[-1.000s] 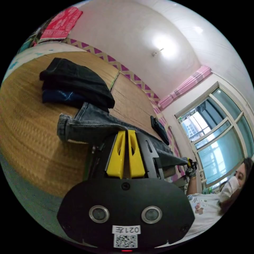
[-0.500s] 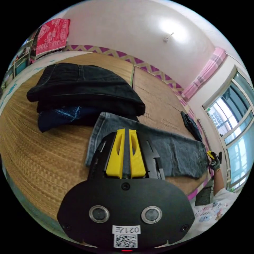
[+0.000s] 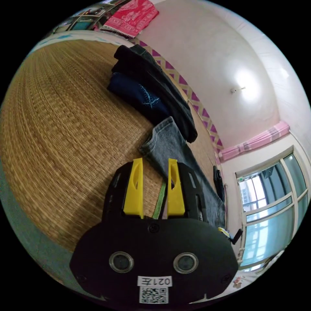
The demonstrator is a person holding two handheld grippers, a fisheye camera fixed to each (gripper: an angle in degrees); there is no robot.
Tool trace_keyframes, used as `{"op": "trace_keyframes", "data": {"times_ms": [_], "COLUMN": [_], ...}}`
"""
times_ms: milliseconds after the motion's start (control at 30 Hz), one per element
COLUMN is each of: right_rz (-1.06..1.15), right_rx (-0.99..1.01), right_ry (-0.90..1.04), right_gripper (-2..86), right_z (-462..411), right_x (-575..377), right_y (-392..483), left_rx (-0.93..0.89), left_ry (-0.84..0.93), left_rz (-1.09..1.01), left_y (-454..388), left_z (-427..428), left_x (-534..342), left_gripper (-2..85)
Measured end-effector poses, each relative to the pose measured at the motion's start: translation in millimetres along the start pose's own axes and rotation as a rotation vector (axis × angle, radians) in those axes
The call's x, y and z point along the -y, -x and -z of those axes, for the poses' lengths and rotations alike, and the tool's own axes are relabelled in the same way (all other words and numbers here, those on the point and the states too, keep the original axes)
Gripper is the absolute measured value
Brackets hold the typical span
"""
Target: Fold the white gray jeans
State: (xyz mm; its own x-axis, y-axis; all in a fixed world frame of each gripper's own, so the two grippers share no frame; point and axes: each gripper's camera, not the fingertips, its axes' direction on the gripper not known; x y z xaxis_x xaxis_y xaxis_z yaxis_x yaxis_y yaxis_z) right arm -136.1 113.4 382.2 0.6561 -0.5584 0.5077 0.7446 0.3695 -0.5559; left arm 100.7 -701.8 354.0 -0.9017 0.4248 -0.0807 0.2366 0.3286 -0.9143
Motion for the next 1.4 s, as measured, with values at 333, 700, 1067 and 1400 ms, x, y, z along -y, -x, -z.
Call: {"op": "trace_keyframes", "data": {"times_ms": [333, 700, 1067, 1400], "right_rz": [-0.103, -0.152, -0.154, -0.336], "right_rx": [0.095, 0.080, 0.091, 0.047], "right_ry": [-0.104, -0.251, -0.316, -0.410], "right_gripper": [5.9, 4.7, 4.2, 6.2], "right_z": [7.4, 52.1, 71.7, 102.1], "right_x": [-29.1, -94.0, -148.3, -186.7], "right_y": [-2.9, 1.5, 4.9, -36.3], "left_rx": [-0.186, -0.152, -0.013, 0.035], "left_ry": [0.016, -0.113, 0.303, 0.387], "left_rz": [0.098, -0.546, -1.187, -1.166], "left_y": [-10.4, -274.9, -519.6, -507.5], "left_z": [-55.3, -37.1, -296.5, -368.6], "left_x": [-13.7, -101.0, -398.0, -482.4], "left_gripper": [0.3, -0.9, -0.9, 0.4]}}
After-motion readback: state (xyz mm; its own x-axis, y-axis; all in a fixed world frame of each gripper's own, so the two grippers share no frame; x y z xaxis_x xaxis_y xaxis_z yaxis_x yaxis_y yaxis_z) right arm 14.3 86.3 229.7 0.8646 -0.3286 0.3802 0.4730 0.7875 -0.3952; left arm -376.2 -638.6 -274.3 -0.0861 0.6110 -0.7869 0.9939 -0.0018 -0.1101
